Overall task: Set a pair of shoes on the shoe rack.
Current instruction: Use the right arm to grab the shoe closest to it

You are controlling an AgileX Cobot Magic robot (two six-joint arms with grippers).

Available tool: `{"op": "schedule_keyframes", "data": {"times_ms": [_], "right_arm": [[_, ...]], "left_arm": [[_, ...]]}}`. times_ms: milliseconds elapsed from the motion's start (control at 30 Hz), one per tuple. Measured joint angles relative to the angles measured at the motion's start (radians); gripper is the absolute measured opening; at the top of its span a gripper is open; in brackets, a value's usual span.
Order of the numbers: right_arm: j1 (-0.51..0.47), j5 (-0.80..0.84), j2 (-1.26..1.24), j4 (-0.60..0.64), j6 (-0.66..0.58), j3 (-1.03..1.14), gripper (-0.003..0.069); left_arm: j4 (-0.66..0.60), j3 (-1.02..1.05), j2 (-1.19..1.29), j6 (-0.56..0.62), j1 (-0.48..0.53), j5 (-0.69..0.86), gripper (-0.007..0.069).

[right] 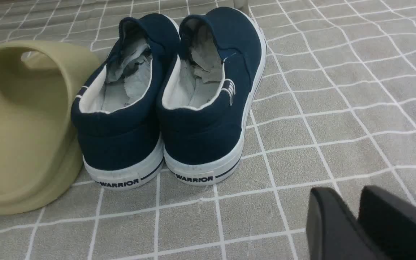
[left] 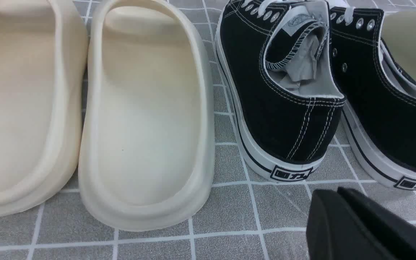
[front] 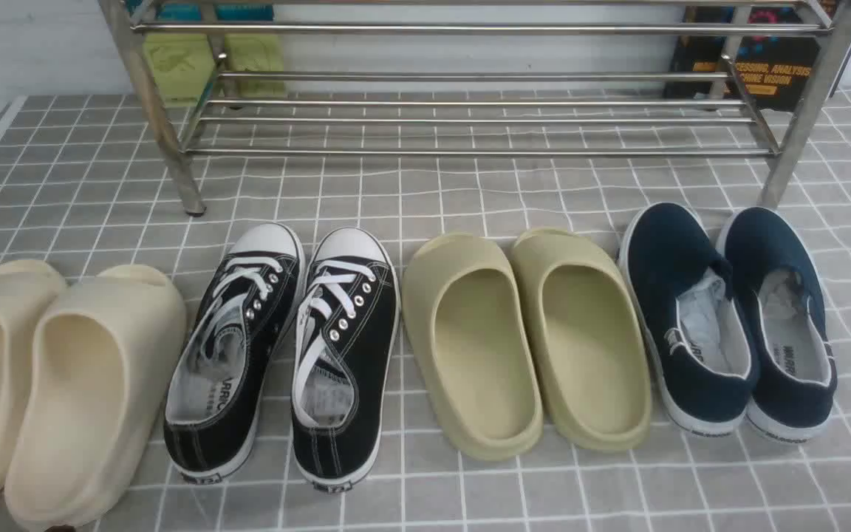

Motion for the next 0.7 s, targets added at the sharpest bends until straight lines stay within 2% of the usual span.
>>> {"op": "schedule_keyframes", "data": {"times_ms": [700], "right_arm": [[0.0,-0.002,0.0,0.024,0.003,0.0,0.017]], "left_arm": [[0.0,0.0,0.0,0.0,0.0,0.0,0.0043]]}}
